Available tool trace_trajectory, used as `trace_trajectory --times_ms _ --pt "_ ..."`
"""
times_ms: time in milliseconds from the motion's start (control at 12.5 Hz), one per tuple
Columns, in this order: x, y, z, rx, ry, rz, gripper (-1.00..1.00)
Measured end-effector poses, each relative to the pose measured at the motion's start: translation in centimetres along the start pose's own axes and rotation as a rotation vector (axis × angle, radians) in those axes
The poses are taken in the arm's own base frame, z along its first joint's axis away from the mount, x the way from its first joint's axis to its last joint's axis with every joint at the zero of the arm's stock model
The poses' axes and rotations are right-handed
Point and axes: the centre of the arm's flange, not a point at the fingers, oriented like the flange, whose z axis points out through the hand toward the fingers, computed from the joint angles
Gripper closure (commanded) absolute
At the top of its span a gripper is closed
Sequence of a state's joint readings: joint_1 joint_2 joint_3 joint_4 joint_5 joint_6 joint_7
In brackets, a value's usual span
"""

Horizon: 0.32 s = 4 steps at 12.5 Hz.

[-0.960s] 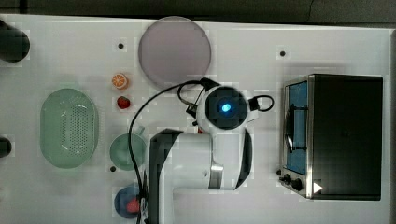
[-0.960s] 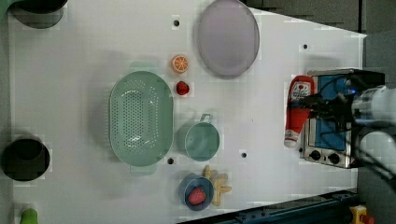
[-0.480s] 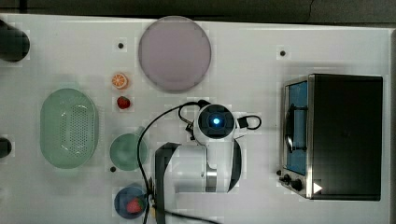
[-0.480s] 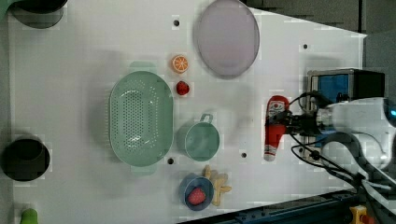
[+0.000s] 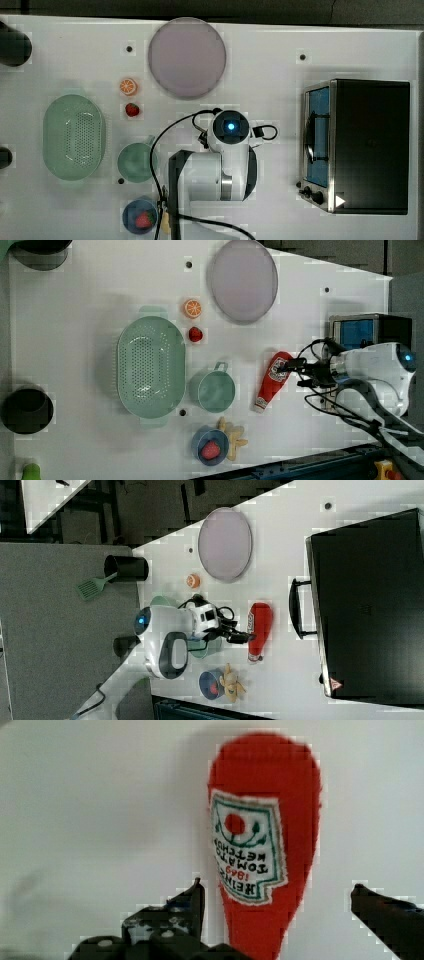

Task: Pick ketchup from plate and place it on table.

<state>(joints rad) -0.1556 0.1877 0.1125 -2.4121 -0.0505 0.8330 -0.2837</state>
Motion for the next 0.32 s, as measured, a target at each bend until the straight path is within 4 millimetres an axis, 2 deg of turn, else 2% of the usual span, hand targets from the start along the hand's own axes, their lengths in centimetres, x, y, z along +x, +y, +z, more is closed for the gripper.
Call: trace_trajectory --times_ms 160,320 --pt "0.6 -0.3 -4.6 -0.015 0.001 0.032 -1.00" --pt "1.6 -0.7 -11.3 0.015 0.059 0.084 -1.00"
